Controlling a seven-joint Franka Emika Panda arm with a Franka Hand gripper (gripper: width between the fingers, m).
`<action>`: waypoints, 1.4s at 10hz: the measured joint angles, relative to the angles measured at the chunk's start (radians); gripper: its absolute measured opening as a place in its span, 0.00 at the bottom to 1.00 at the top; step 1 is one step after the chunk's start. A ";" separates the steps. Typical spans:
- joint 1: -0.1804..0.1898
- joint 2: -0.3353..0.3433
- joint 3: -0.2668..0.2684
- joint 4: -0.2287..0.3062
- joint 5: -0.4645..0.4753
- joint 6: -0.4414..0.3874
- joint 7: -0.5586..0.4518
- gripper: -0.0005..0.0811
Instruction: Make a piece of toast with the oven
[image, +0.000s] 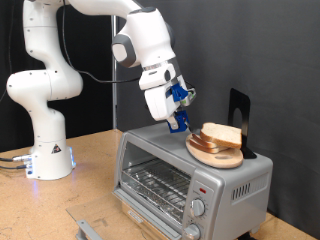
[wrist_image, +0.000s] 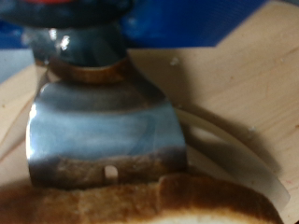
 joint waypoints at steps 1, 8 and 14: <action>0.000 0.007 0.003 0.005 -0.001 0.011 0.003 0.33; 0.006 -0.015 -0.010 -0.015 0.249 0.106 -0.233 0.33; 0.006 -0.096 -0.065 -0.054 0.289 -0.039 -0.335 0.33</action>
